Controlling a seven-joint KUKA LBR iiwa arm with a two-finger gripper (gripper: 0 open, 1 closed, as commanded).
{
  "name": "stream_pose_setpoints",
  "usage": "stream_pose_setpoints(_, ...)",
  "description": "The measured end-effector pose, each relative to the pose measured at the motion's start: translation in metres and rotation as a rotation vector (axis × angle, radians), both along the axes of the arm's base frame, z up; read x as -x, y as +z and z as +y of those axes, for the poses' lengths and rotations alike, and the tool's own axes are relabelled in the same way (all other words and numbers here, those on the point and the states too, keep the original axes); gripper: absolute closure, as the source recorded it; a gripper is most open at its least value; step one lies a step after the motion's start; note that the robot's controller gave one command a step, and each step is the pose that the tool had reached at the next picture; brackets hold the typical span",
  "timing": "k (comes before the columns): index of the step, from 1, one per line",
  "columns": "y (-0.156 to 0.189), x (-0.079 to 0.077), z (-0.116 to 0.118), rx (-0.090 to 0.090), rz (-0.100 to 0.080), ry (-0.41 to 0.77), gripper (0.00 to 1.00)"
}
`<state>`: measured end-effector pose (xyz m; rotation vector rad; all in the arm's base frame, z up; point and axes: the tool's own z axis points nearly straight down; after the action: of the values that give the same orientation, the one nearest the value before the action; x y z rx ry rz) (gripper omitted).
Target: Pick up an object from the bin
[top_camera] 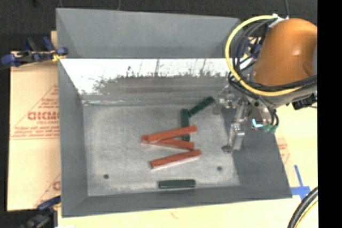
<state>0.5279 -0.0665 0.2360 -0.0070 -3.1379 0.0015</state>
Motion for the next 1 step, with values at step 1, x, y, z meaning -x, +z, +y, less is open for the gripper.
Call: stream_pose_setpoints(1, -0.1687, -0.0330, 0.0665, 0.000, -0.002, 0.094, 0.00)
